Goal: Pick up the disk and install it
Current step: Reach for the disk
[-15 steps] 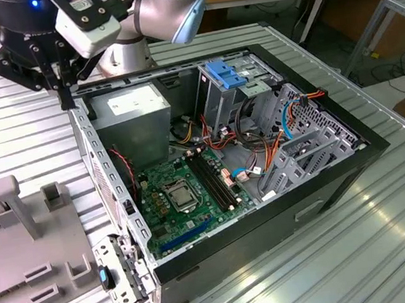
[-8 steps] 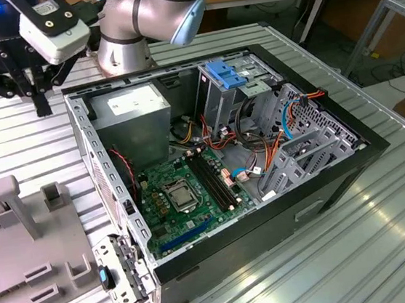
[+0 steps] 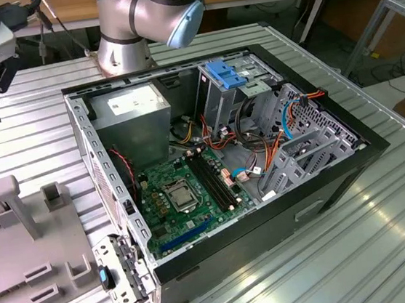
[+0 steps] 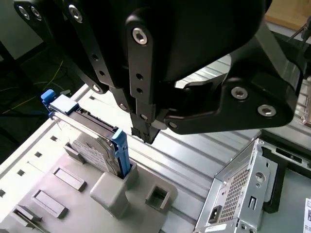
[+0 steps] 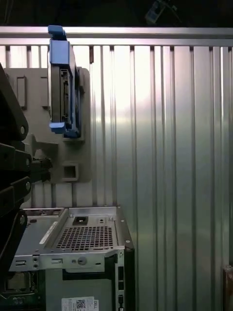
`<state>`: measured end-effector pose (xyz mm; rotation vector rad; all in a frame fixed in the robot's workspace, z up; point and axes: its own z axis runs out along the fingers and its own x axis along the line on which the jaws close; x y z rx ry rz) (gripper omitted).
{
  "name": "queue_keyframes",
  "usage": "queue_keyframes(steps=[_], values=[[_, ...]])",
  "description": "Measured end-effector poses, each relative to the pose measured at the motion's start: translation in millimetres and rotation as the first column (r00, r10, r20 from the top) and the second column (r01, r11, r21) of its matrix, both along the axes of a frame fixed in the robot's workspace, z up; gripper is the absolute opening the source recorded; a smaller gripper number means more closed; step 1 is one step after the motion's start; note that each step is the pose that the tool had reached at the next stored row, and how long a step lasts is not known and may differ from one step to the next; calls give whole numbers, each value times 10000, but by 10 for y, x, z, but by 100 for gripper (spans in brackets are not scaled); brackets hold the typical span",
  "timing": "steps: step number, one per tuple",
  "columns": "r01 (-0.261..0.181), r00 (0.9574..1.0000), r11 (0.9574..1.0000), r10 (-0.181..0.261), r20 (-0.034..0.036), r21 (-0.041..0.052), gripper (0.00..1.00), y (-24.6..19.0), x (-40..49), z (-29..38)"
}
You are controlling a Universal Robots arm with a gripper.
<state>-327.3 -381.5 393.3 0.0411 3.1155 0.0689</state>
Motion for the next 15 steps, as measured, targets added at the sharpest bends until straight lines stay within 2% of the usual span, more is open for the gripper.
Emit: queue_keyframes(steps=[2,4,6,9,11,13,15], values=[[-16,10000,10000,16,0,0,11,29,-143,0],[-79,10000,10000,79,0,0,11,30,-246,0],[-167,9999,9999,167,0,0,11,30,-306,0],[-210,9998,9998,210,0,0,11,30,-488,0],[-215,9998,9998,215,0,0,11,30,-647,0],[-215,9998,9998,215,0,0,11,30,-724,0],[-217,9998,9998,217,1,1,11,30,-860,-1]])
